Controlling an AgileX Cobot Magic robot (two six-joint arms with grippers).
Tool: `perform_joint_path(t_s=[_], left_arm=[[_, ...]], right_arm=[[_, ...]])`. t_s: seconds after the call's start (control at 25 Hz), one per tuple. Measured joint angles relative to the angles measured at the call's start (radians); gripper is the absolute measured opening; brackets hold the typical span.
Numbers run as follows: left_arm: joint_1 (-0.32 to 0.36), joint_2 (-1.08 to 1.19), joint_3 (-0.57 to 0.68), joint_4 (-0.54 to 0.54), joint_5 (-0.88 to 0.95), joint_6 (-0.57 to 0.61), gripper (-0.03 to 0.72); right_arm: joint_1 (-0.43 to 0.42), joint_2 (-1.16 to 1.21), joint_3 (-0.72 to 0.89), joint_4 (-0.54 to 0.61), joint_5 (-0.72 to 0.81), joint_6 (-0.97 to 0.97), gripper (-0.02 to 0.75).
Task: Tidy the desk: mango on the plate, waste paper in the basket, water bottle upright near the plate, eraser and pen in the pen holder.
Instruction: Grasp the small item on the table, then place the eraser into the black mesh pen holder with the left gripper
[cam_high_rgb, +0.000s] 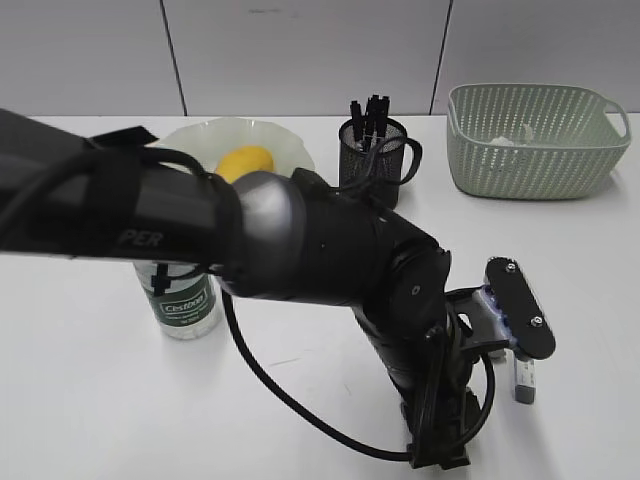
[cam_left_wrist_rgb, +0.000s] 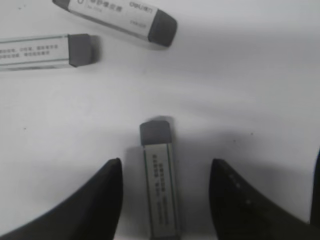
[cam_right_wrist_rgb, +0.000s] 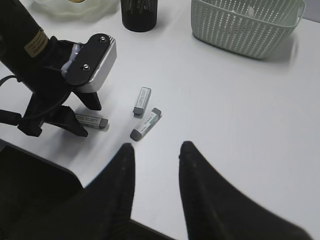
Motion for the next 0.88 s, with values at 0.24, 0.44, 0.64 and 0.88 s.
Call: perform_joint_path(t_s=[0.24,0.44,0.64,0.88], left_arm=[[0.000,0.022,-0.002,-0.002,-0.003,0.000,0.219],[0.007,-0.001,-0.001,-0.003,-0.002,0.000,0.142],[0.104,-0.170,-0.001,-0.063,-0.154,-0.001,0.142],[0.284,-0.250,-0.001,-0.096,-0.491,-0.003,0.142]], right_arm=[[0.000,0.000,0.000,0.000,0.000,0.000,0.256],[0.000,0.000,0.000,0.000,0.000,0.000,0.256],[0.000,0.000,0.000,0.000,0.000,0.000,0.256],[0.000,0.000,0.000,0.000,0.000,0.000,0.253]])
